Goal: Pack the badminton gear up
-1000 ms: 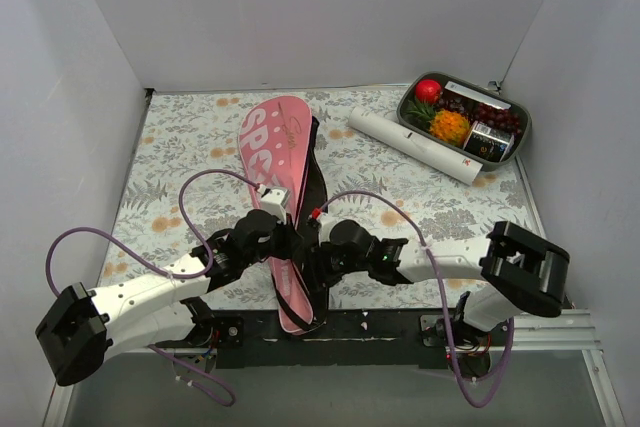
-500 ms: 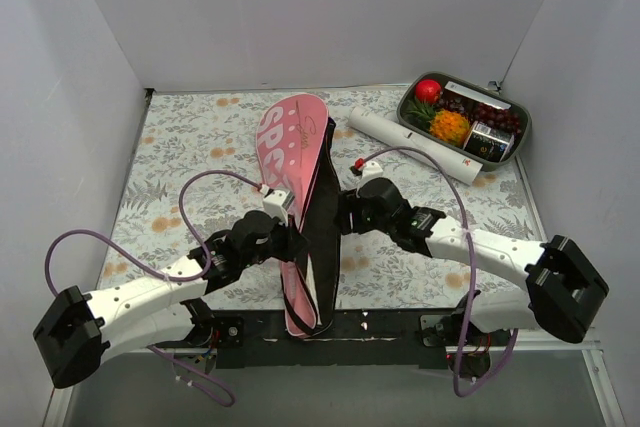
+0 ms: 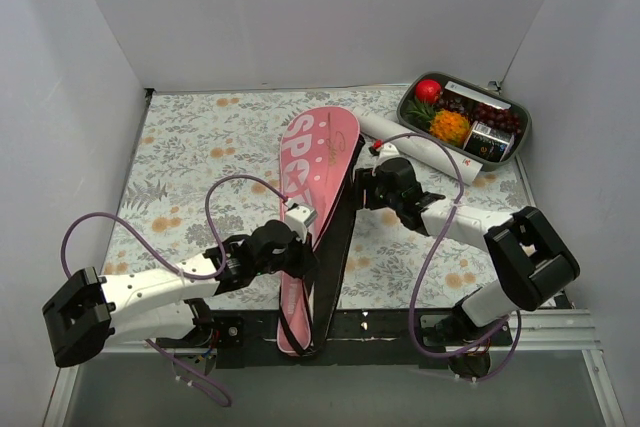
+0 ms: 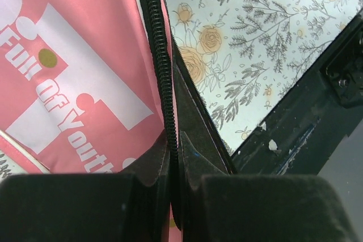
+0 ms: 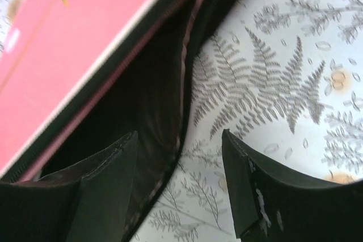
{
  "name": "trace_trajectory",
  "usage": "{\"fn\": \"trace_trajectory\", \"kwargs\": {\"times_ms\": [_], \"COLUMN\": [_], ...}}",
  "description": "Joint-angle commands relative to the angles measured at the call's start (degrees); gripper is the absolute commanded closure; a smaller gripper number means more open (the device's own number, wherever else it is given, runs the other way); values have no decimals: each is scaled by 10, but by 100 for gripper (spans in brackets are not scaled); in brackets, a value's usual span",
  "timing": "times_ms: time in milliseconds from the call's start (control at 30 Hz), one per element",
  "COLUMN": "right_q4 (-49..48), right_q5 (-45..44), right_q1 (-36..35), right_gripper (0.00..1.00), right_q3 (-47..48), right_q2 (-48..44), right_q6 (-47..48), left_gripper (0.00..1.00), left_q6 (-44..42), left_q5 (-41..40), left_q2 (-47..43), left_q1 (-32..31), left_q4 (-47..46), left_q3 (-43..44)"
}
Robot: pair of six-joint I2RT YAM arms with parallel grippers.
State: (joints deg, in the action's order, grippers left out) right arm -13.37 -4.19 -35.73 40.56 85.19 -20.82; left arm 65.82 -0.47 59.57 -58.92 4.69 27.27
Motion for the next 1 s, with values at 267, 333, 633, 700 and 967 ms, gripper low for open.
{"fn": "trace_trajectory", "kwargs": {"times_ms": [267,333,633,700,967], "right_q4": [-214,-221,-155,-111,-9], "right_q5": [116,117,67,8,-205], "right_q1": [31,33,34,32,-8], "right_gripper": [38,61,99,99,99], "right_q3": [22,30,30,23,-42], "right_q2": [131,141,65,39,-66], "right_q6": [0,5,-46,-74,-264], "left_gripper": [100,100,83,66,40], "left_q6": [-15,-17,-3,0,13], "left_q5": [25,22,-82,-103,-120], "left_q2": [-34,-42,-36,-25,-71], "left_q1": [-32,-37,-42,-42,-49], "left_q4": [-10,-10,31,50,89], "left_q3": [17,17,33,42,92]}}
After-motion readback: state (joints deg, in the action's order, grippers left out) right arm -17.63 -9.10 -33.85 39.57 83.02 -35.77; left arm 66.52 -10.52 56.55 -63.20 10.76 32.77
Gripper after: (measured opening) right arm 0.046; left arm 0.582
